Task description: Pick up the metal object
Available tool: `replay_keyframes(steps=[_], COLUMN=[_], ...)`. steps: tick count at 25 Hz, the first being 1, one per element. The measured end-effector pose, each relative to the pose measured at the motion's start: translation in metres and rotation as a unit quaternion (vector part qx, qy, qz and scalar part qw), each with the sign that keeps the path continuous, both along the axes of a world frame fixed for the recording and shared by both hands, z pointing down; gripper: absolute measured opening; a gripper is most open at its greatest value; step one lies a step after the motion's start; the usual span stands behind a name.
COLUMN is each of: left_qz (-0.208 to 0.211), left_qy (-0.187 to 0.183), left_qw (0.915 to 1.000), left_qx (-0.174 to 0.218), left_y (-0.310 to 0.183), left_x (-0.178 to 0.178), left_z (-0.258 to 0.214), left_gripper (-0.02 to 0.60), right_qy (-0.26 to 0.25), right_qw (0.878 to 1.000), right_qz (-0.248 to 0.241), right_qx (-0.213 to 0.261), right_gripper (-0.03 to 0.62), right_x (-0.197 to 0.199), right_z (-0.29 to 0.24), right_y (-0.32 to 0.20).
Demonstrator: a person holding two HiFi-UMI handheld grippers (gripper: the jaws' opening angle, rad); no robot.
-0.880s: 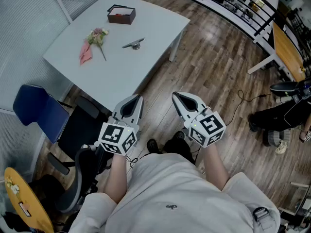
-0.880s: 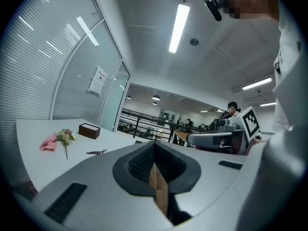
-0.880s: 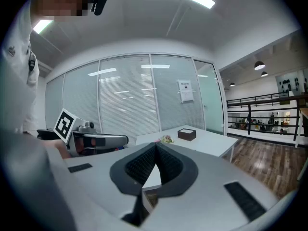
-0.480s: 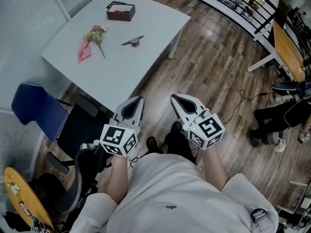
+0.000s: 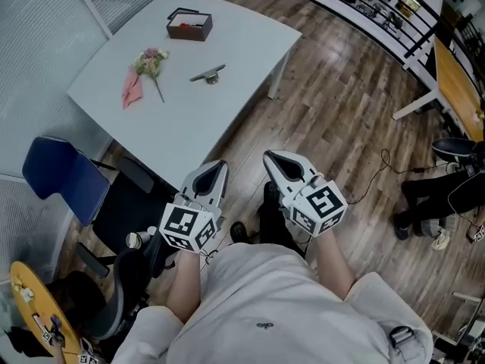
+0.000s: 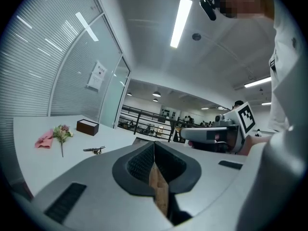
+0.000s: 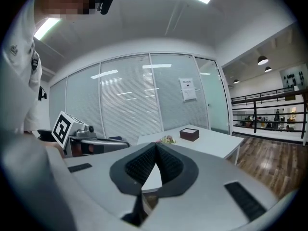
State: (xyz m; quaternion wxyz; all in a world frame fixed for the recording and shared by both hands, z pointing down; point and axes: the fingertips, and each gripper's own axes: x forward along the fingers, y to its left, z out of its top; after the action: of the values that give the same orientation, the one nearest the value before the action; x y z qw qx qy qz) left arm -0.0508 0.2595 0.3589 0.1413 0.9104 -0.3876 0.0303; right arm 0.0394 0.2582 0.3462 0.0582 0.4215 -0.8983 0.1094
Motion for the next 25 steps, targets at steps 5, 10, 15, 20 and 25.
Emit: replay_keyframes(steps=[5, 10, 15, 20, 25], left_qz=[-0.008, -0.01, -0.021, -0.024, -0.03], left_qy=[-0.026, -0.037, -0.046, -0.046, -0.045], left_qw=[0.9995, 0.999, 0.9982, 0.9983, 0.9983], left_qx=[0.014, 0.024, 0.031, 0.028, 0.023], left_y=[-0.032, -0.065, -0.097, -0.123, -0.143], left_x=[0.021, 0.047, 0.073, 0.103, 0.134], left_z=[-0.009, -0.021, -0.027, -0.026, -0.022], left_gripper=[0.02, 0.021, 0.023, 0.102, 0.144], right_qy=[-0.01, -0.013, -0.011, -0.006, -0.014], right_qw=[1.0, 0.999, 0.998, 0.999, 0.998], right_qz=[-0.024, -0.042, -0.055, -0.051, -0.058], right_qx=[0.002, 0.004, 0.007, 0.002, -0.008], right_gripper=[0.008, 0.028, 0.054, 0.137, 0.165], right_x=[0.013, 0.03, 0.054, 0.09, 0.124], right_z=[-0.004, -0.008, -0.018, -0.017, -0.009], right_y=[-0.035, -0.075, -0.109, -0.136, -0.153])
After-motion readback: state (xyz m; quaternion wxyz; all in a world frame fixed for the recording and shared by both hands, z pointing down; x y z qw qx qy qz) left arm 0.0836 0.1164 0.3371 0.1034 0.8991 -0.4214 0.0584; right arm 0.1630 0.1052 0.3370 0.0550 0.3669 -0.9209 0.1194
